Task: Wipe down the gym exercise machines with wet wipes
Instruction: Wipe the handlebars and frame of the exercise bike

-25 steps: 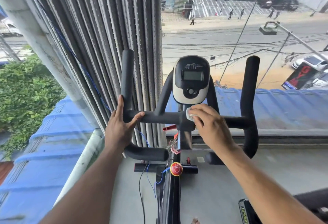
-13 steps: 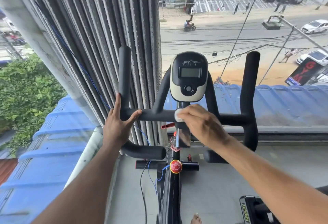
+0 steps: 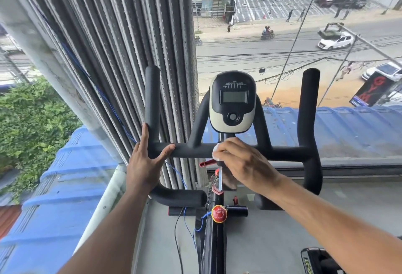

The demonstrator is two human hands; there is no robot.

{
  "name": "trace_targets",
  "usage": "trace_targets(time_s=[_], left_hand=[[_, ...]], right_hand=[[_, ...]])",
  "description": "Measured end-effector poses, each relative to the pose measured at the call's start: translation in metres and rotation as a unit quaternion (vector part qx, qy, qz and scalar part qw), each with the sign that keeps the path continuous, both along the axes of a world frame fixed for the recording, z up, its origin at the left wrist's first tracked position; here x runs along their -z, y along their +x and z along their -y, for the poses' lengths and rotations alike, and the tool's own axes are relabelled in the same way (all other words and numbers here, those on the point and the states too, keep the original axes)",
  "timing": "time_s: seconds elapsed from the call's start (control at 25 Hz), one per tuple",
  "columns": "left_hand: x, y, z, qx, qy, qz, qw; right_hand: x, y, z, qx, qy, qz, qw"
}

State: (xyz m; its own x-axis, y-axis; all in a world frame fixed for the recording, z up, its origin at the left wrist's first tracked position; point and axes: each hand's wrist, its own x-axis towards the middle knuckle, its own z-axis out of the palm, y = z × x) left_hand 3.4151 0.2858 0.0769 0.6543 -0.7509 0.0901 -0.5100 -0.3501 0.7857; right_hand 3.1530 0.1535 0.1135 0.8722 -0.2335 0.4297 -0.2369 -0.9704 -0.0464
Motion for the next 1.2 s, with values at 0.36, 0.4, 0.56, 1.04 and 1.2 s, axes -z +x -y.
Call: trace_targets(time_s=[0.36,0.4,0.56,1.04,1.2], left_hand=[[0.002,0.0,0.004,0.0,-0.002,0.024,1.0],[0.002,0.001,0.005,-0.002,0.001,0.024,1.0],[0.003,-0.004,0.004,-0.011,0.018,0.031,0.999],[-0.008,-0.006,0.004,0.014,0.056,0.094,0.994],[-0.01,-0.005,0.004,0.014,0.066,0.092,0.993]], right_hand=[[-0.02,0.001,0.001,-0.062,-0.036,-0.044,0.996],[-0.02,0.005,0.003,-0.045,-0.025,-0.04,0.998],[-0.012,0.044,-0.005,-0.003,0.059,-0.018,0.998],[-0.008,0.052,0.001,-0.016,0.075,-0.027,0.997],[-0.021,0.022,0.007,-0.077,-0.006,-0.104,0.992]])
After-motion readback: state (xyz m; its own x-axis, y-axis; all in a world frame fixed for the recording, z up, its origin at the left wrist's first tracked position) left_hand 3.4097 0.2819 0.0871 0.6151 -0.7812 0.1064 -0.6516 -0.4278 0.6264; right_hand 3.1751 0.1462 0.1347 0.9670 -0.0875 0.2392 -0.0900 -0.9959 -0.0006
